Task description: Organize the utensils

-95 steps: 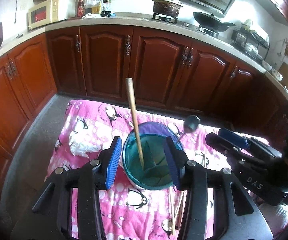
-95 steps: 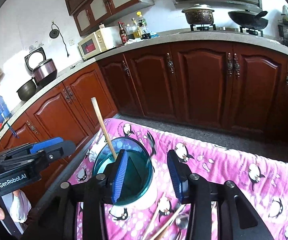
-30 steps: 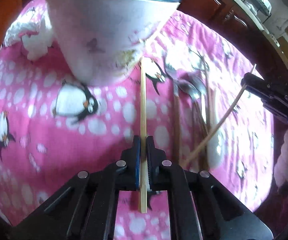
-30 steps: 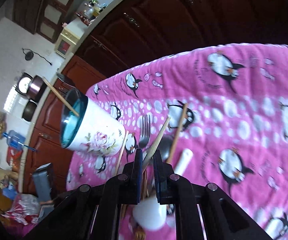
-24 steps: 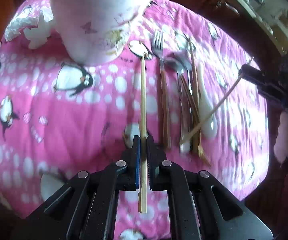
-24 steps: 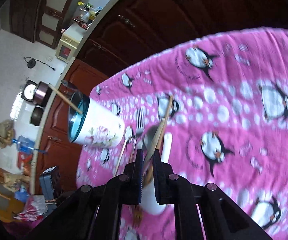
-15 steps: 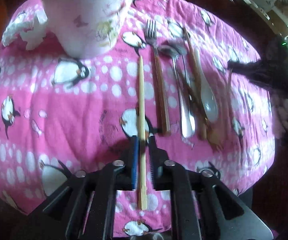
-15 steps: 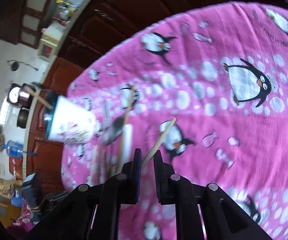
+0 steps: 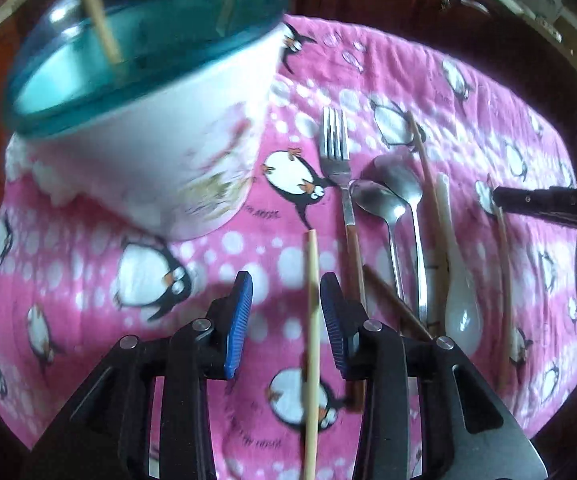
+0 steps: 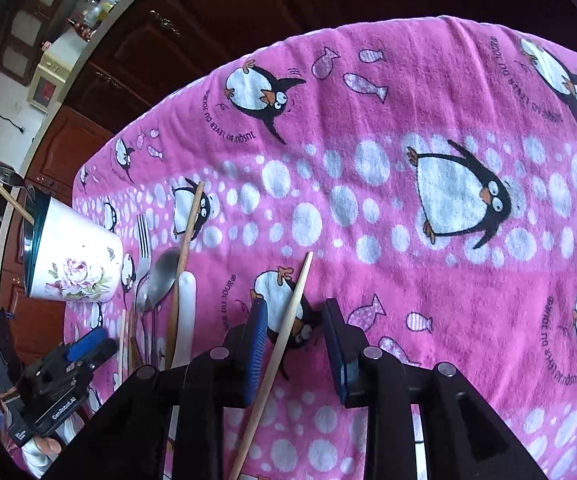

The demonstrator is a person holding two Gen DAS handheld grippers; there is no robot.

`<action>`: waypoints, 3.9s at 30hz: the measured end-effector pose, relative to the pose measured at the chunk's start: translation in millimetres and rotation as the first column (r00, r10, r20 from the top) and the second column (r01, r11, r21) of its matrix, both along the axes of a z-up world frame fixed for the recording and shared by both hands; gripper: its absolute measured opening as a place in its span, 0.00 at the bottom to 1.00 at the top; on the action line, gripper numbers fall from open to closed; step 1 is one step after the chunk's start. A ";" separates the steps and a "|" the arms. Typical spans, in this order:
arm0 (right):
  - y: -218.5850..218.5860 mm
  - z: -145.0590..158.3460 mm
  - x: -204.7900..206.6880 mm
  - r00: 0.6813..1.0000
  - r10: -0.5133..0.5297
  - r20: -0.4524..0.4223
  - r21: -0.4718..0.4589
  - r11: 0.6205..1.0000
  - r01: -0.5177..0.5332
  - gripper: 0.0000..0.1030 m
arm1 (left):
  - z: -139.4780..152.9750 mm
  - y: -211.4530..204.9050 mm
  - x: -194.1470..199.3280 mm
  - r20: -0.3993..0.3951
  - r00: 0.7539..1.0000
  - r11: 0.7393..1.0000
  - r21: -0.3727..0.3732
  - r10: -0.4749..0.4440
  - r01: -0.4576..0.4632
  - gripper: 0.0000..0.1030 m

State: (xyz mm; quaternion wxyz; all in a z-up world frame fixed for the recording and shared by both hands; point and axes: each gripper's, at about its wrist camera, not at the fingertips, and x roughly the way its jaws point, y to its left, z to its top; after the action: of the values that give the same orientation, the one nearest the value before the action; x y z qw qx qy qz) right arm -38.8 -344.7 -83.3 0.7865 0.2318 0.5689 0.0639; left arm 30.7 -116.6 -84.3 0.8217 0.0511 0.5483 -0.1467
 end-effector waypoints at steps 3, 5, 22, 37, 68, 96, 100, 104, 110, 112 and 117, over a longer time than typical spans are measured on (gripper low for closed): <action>5.9 -0.8 3.5 1.000 0.016 0.015 -0.046 0.999 -0.015 0.14 | -7.4 -7.4 7.4 -0.012 1.000 0.999 0.029 -0.014 0.014 0.28; 8.7 -0.3 2.2 1.000 0.013 0.027 -0.064 0.998 -0.012 0.08 | -7.0 -9.5 11.0 -0.008 1.000 0.999 0.027 -0.021 0.021 0.09; 39.6 112.9 -54.8 0.934 0.082 0.347 -0.037 0.997 -0.074 0.04 | 92.9 45.8 -30.7 0.098 0.995 0.955 -0.296 0.005 0.024 0.04; 69.7 193.0 -63.0 0.860 0.149 0.489 -0.069 0.989 -0.132 0.04 | 186.8 77.4 -48.8 0.252 0.968 0.926 -0.368 0.020 0.076 0.03; 221.5 241.1 75.5 0.757 0.264 0.598 -0.215 0.962 -0.166 0.04 | 202.5 136.8 31.9 0.350 0.927 0.981 -0.177 0.135 -0.076 0.03; 238.9 171.0 98.1 0.819 0.336 0.466 -0.177 0.942 -0.286 0.13 | 153.7 114.8 54.9 0.278 0.949 0.985 -0.132 0.148 -0.115 0.03; 230.9 175.0 93.3 0.826 0.304 0.474 -0.142 0.953 -0.269 0.23 | 153.4 114.4 53.0 0.279 0.948 0.985 -0.119 0.152 -0.123 0.12; 222.8 180.3 83.2 0.826 0.289 0.483 -0.129 0.957 -0.259 0.23 | 155.4 115.4 47.7 0.286 0.945 0.985 -0.117 0.158 -0.129 0.27; 209.7 188.3 60.2 0.825 0.255 0.505 -0.109 0.967 -0.232 0.28 | 162.7 114.7 36.4 0.309 0.938 0.984 -0.123 0.161 -0.128 0.48; 204.8 192.1 53.3 0.825 0.241 0.511 -0.090 0.970 -0.227 0.28 | 166.1 113.6 31.0 0.321 0.934 0.984 -0.126 0.160 -0.125 0.54; 190.3 202.4 33.3 0.823 0.212 0.527 -0.065 0.976 -0.210 0.31 | 174.5 112.0 18.2 0.328 0.931 0.981 -0.155 0.159 -0.113 0.57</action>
State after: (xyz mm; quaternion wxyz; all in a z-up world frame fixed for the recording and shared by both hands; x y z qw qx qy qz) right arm -5.5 -154.5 119.1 0.9013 0.1393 0.3519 0.2107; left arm 49.0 -4.5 90.1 0.9135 -0.0179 0.3900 -0.1146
